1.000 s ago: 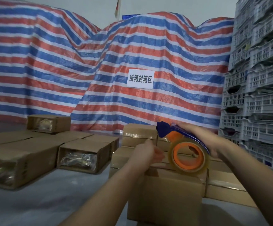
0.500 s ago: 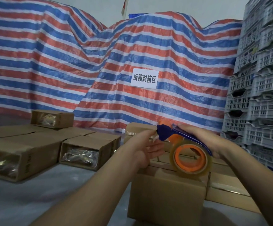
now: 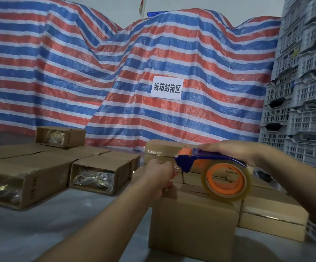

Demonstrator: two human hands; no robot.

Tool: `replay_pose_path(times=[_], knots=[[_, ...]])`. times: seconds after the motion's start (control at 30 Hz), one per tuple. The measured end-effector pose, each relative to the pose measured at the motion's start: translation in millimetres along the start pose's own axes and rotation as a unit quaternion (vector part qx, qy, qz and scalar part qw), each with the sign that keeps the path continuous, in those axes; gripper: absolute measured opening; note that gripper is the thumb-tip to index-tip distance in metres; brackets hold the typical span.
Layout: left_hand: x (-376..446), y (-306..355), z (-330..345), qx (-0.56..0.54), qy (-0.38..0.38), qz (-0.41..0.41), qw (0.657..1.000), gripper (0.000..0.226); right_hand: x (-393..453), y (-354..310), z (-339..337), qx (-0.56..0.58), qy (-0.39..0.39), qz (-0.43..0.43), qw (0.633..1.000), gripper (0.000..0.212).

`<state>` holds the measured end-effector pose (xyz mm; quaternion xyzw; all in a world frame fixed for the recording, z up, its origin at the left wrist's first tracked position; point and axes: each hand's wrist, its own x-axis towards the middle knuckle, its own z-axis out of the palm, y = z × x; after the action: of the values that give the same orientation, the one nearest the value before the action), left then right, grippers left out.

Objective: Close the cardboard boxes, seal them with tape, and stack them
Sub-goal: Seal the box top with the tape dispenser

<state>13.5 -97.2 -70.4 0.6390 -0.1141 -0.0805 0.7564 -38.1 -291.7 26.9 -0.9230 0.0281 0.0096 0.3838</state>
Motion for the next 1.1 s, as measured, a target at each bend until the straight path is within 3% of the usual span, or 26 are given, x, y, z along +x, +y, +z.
replay_pose_path(times=[0.2,0.37,0.47,0.53,0.6,0.8,1.1], knots=[[12,-7,-9,-0.11,0.035,-0.024,0.993,0.012,-11,4,-13,0.031,-0.027,0.046,0.998,0.052],[12,-15,-19,-0.219,0.046,-0.02,0.974,0.011,-4,-5,3,-0.085,-0.006,-0.009,0.996,0.035],[11,-20,-33,-0.074,0.078,0.027,0.994,0.019,2,-9,4,-0.12,-0.02,0.001,0.993,0.04],[8,-25,-43,0.054,0.1,0.071,0.991,0.024,6,-13,7,-0.133,-0.029,0.022,0.99,0.043],[6,-30,-51,0.107,0.097,0.074,0.987,0.026,12,-18,12,-0.174,-0.021,0.03,0.984,0.044],[-2,-41,-60,0.102,0.049,0.018,0.993,0.017,25,-28,19,-0.266,-0.025,0.037,0.963,0.047],[7,-45,-61,0.108,0.038,0.013,0.993,0.015,27,-26,19,-0.25,-0.013,0.051,0.967,0.048]])
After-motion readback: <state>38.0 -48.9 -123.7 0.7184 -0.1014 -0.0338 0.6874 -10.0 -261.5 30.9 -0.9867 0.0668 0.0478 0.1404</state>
